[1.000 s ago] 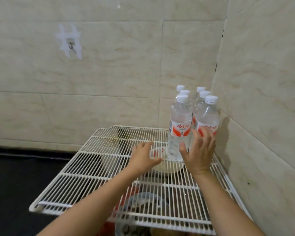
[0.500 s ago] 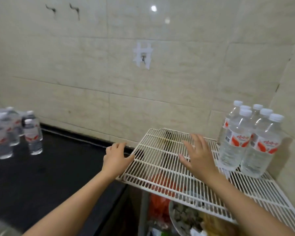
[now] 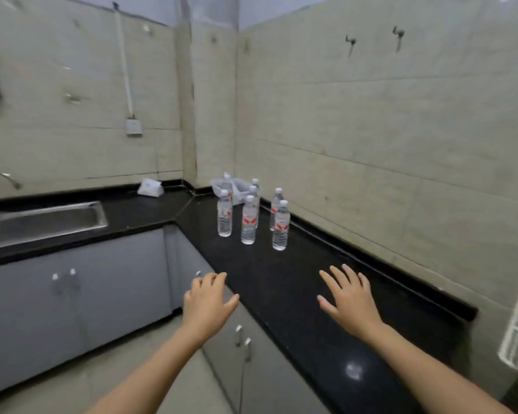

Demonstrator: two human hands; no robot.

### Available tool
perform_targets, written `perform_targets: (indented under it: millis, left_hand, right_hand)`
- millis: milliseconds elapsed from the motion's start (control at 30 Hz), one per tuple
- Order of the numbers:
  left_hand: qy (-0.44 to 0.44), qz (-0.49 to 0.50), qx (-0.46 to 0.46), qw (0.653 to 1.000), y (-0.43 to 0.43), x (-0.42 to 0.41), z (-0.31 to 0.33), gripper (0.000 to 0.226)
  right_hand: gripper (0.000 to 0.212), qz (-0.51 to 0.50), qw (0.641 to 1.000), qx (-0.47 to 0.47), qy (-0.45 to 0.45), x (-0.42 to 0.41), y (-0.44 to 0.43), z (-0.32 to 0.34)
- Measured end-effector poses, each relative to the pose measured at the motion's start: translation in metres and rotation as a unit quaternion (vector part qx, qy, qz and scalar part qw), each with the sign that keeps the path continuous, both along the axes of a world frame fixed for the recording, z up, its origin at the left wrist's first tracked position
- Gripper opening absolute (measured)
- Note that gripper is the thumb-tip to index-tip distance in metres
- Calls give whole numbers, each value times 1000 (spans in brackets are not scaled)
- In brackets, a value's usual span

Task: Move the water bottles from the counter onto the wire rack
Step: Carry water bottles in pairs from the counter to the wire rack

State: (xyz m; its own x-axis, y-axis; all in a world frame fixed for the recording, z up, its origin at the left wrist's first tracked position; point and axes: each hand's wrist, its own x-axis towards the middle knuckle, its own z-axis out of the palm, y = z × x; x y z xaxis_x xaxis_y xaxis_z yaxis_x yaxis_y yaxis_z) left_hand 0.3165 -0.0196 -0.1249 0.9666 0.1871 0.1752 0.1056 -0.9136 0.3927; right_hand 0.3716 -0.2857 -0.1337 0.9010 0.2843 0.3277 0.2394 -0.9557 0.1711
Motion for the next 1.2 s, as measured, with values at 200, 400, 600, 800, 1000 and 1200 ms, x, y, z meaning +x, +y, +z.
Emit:
perform_targets:
  millis: [200, 400, 600, 800, 1000, 1200]
  left_hand:
    - [40, 106, -6, 994, 98, -15, -36, 56]
    - [87, 142, 19, 986, 152, 7, -60, 57]
    - [99, 164, 34, 981, 210, 77, -51, 61]
    - [91, 215, 27, 972, 258, 133, -44, 56]
    - [132, 277, -7, 952, 322, 152, -69, 56]
    - [116, 308, -40, 944, 420, 196, -88, 55]
  right_hand:
    - [55, 82, 994, 0, 69, 32, 117, -35]
    - [55, 145, 981, 0, 128, 85, 190, -65]
    - [55, 189, 969, 14, 159, 169, 254, -71]
    - [78, 263, 951, 69, 146, 239, 327, -67]
    - [85, 304, 928, 99, 189, 277, 410, -94]
    - [63, 257, 925, 153, 233, 316, 496, -109]
